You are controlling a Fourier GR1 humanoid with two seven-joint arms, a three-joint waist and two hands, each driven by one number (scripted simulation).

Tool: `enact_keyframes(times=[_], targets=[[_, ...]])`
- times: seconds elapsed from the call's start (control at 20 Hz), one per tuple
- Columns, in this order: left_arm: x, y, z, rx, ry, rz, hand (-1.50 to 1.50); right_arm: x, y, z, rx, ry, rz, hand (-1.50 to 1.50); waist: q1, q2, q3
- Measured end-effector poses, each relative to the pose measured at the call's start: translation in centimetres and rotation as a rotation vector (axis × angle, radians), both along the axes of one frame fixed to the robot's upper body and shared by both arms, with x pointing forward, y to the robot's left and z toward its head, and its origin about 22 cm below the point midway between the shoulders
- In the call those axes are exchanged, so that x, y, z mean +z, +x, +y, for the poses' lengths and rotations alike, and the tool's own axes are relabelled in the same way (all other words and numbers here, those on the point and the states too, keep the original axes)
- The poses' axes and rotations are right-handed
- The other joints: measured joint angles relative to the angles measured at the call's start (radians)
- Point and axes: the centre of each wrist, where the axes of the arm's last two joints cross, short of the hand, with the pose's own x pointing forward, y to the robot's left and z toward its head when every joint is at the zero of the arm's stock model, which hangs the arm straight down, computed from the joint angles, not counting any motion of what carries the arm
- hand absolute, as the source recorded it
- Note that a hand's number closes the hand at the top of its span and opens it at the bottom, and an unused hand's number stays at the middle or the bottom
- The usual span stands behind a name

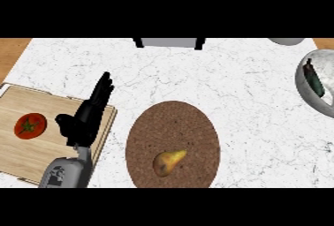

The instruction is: Pick the eggplant from the placemat and place it in the bowl

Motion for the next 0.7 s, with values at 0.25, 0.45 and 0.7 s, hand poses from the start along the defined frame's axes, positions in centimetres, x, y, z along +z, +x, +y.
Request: enact_keyframes(times=[0.25, 0.45, 0.7], targets=[[-0.3, -0.2, 0.2, 0.002, -0.001, -0.001, 0.0, 1.5, -1.4, -2.0, -0.049, 0.083, 0.054, -1.5, -0.002, 0.003, 0.001], [-0.4, -0.4, 0.6, 0.007, 0.0, 0.001, 0.0, 2.2, -2.2, -3.0, -0.065, 0.151, 0.096, -1.5, -0.001, 0.004, 0.003], [-0.4, -0.3, 0.4, 0.007, -0.006, -0.004, 0.0, 2.4, -2.6, -3.4, -0.052, 0.19, 0.142, -1.5, -0.008, 0.006, 0.005]])
